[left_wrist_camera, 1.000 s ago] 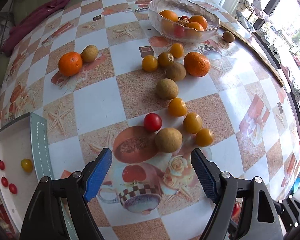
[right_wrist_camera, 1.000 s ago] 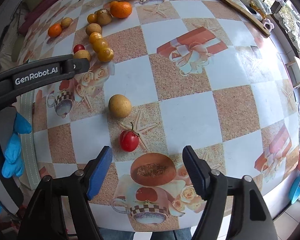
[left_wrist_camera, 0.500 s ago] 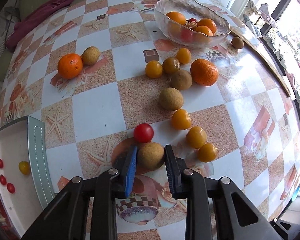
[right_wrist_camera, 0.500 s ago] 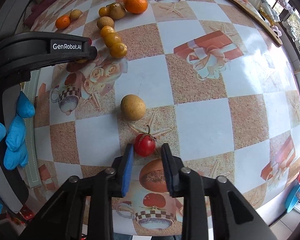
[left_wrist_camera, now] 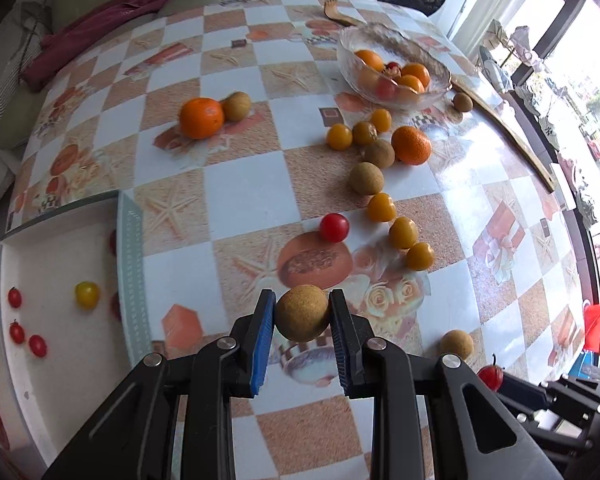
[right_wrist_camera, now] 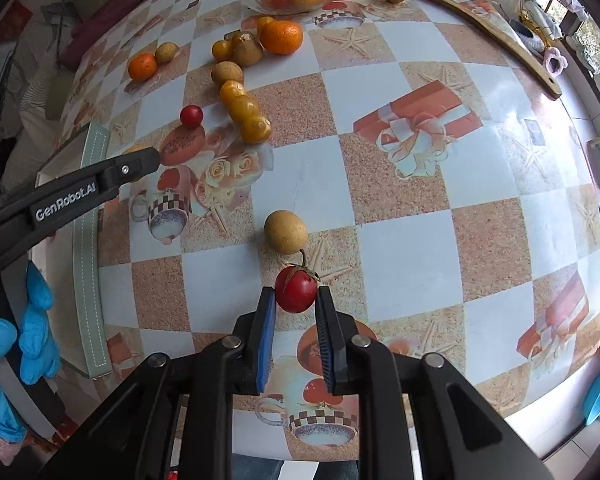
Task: Organize fruits
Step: 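Carry the brown fruit and red tomato into the white tray and open both grippers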
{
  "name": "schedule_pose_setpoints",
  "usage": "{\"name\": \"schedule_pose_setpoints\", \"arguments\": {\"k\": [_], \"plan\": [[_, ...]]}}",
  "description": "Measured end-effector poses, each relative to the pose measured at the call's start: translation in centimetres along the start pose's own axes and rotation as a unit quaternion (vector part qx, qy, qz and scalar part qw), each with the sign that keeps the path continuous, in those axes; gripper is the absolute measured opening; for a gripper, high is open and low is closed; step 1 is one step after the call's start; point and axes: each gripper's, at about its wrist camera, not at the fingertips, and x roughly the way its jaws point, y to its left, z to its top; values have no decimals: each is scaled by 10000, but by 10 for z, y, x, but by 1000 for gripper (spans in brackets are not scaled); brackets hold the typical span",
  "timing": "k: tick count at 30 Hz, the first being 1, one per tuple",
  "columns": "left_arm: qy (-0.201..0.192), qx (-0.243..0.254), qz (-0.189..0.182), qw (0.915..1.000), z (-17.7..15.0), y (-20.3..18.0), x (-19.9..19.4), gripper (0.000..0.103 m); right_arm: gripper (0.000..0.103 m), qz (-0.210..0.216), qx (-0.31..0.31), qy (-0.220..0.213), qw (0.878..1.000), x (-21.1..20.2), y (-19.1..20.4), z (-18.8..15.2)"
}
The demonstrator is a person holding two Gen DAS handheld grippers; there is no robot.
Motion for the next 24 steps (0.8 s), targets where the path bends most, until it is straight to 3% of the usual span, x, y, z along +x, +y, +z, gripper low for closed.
{"name": "schedule_pose_setpoints", "arguments": {"k": [10, 24], "plan": [[-324, -290, 83, 9990, -18, 37, -41, 29, 22, 65, -234, -146, 9996, -26, 24, 7], [-442, -1070, 589, 9915, -65, 137, -73, 29, 22, 260, -1188, -214, 9923, -24, 130, 37]]}}
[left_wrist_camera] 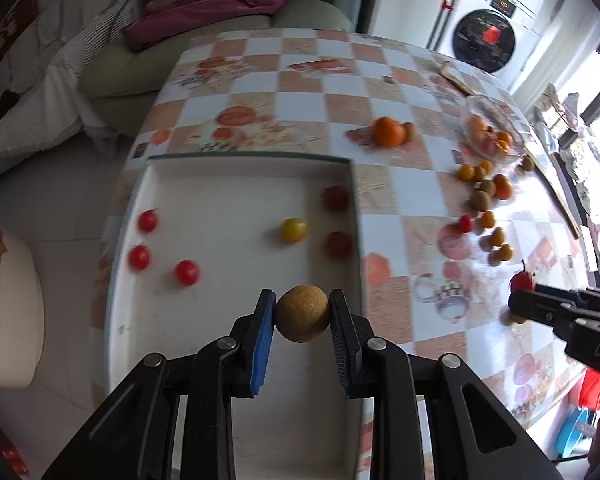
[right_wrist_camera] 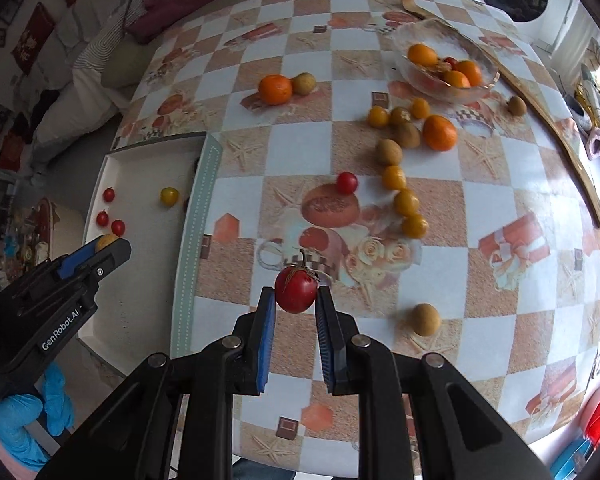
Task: Organize fruits
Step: 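Carry the brown fruit and red tomato into the white tray and open both grippers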
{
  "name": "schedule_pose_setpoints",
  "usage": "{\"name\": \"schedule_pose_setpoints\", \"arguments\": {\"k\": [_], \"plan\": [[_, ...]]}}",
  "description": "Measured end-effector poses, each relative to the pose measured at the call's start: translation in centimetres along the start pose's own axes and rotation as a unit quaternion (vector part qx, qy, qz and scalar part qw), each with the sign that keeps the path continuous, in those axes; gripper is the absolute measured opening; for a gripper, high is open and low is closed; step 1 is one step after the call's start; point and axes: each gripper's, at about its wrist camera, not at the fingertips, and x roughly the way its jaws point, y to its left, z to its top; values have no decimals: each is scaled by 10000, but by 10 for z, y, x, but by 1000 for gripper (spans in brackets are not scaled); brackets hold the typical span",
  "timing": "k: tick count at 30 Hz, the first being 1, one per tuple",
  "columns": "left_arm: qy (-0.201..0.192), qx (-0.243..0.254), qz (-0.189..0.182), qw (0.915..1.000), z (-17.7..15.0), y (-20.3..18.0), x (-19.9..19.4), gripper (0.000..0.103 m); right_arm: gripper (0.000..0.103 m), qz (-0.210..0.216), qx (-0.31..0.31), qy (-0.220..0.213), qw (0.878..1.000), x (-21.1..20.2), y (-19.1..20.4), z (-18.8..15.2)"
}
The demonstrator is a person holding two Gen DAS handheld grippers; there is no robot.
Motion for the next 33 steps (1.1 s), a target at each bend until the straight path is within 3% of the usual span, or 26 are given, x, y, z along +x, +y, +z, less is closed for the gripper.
{"name": "schedule_pose_setpoints", "arguments": {"k": [15, 24, 33], "plan": [[422, -741, 654, 9942, -28, 98, 33, 29, 22, 361, -859, 418, 9948, 65, 116, 36], [662, -707, 784, 9922, -30, 106, 55, 29, 22, 95, -1118, 803, 9904, 116, 143, 41], [727, -464, 893, 9923, -29, 100, 60, 31, 22, -128, -1252, 849, 9884, 135, 153, 47]]}}
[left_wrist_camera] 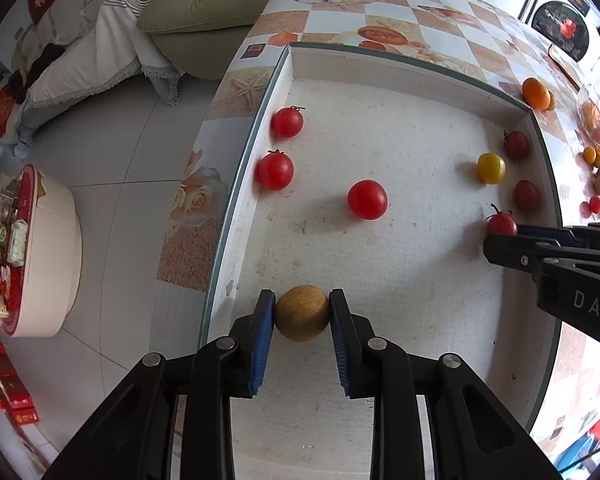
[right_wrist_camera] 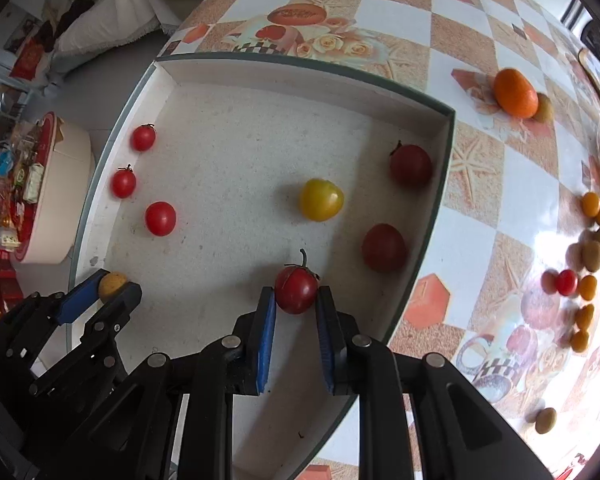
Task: Organize fruits
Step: 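Carry the brown fruit and red tomato into the white tray and open both grippers, then move both open grippers back over the fruit on the tablecloth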
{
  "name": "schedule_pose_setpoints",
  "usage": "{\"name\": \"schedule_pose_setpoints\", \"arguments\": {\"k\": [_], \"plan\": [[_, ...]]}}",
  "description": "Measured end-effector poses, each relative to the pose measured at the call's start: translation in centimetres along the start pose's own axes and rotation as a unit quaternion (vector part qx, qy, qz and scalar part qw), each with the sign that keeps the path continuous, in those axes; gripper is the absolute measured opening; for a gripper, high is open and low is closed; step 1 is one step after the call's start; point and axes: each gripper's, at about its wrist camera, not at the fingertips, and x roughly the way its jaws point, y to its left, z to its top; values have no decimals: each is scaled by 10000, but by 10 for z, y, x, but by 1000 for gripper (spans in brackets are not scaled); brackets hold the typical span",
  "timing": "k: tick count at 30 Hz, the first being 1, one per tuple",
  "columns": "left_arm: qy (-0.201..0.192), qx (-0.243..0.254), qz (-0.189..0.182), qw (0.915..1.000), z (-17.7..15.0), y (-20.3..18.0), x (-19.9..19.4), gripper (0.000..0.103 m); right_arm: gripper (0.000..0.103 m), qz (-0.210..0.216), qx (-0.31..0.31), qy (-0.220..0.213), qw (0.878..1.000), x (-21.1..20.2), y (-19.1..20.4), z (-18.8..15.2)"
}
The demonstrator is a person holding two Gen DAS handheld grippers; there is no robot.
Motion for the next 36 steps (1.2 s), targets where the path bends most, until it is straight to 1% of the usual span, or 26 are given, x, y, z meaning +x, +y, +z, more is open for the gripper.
{"name": "schedule_pose_setpoints", "arguments": {"k": [1, 2, 3, 4, 5, 6, 7, 8, 9, 11, 12, 13, 16, 22, 26, 31, 36], "plan": [[5, 17, 52, 10000, 1, 0, 0, 41, 23, -23, -15, 2, 10000, 0, 1, 1], [0, 7, 114, 9999, 1, 0, 0, 56, 23, -34, -19, 15, 10000, 1, 2, 2], [-42, -6, 0, 10000, 1, 0, -1, 73, 24, -27, -12, 19, 10000, 1, 4, 2], [-113, 8, 8, 9999, 1, -1, -3, 75, 24, 1, -16, 25, 10000, 1, 4, 2], [-160, 87, 79, 9998, 1, -4, -5, 75, 26, 70, -20, 51, 10000, 1, 4, 2], [-169, 161, 113, 9997, 1, -7, -5, 75, 31, 76, -32, 74, 9999, 1, 5, 2], [-158, 192, 118, 9996, 0, -9, -5, 75, 40, 58, -42, 72, 9999, -1, 4, 1], [-141, 199, 110, 9996, 0, -10, -5, 75, 44, 42, -54, 46, 10000, -2, 3, 1], [-124, 188, 97, 9997, 0, -10, -5, 75, 51, 42, -57, 22, 10000, -4, 2, 1], [-92, 133, 32, 9999, 2, -11, -6, 75, 58, 120, -53, -26, 9999, -9, 2, 1], [-77, 111, 13, 9999, 2, -11, -8, 75, 68, 171, -56, -56, 9998, -12, 3, 1], [-68, 105, 10, 9999, 2, -11, -9, 75, 83, 189, -56, -87, 9998, -16, 2, 0], [-72, 161, 43, 9998, 1, -11, -13, 75, 84, 370, 32, -239, 9990, -28, 0, 1], [-138, 370, 62, 9992, -1, -21, -26, 75, 84, 395, 330, -505, 9974, -53, -17, -4], [-175, 538, 5, 9984, 1, -36, -35, 75, 84, 331, 650, -624, 9954, -70, -43, -13], [-292, 809, -120, 9962, 6, -64, -48, 75, 84, 152, 1114, -688, 9913, -88, -83, -38], [-406, 1136, -295, 9923, 13, -97, -61, 75, 84, -42, 1560, -703, 9852, -97, -122, -66]]}}
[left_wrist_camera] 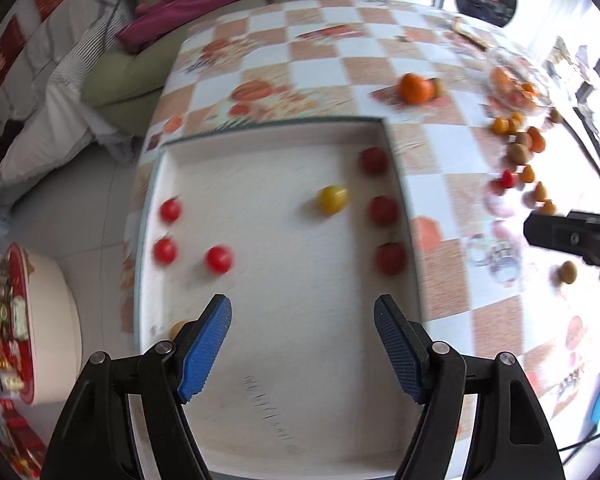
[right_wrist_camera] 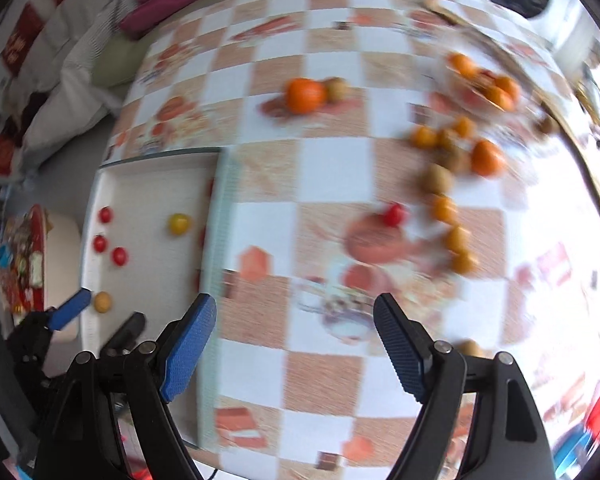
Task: Organize fruits
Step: 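Move both open grippers back over the fruit on the tablecloth, then grasp a red cherry tomato with the left gripper while the right grasps a brown round fruit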
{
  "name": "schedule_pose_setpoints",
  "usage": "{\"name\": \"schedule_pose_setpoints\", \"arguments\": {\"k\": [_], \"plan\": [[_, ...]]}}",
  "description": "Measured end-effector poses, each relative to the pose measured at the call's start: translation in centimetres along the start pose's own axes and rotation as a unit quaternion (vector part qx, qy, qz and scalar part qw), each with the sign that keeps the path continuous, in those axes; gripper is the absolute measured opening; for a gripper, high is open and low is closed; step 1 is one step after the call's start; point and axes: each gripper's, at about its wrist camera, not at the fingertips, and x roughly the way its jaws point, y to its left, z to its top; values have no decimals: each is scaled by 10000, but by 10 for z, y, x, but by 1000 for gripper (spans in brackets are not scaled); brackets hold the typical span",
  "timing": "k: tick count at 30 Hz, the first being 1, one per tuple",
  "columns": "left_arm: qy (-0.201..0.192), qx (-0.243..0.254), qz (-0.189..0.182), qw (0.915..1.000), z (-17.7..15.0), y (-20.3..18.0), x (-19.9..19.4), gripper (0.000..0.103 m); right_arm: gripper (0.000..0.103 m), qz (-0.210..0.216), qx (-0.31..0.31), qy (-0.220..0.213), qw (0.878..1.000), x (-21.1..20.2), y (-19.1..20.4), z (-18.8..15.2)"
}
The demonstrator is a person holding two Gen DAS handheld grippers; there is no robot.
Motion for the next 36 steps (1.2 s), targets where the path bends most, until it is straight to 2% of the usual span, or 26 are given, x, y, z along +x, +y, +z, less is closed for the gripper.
{"name": "schedule_pose_setpoints", "arguments": {"k": [8, 18, 26, 36], "plan": [[-210, 597, -236, 9977, 25, -53, -15, 75, 84, -257, 668, 42, 9974, -12, -67, -29], [-299, 1023, -402, 9935, 49, -104, -17, 75, 84, -415, 1153, 122, 9924, -11, -119, -54], [-236, 1176, -571, 9911, 62, -138, 2, 75, 84, -435, 1435, 114, 9886, -8, -150, -70], [-38, 1163, -665, 9910, 84, -170, 50, 75, 84, -325, 1420, 217, 9891, 9, -158, -75]]}}
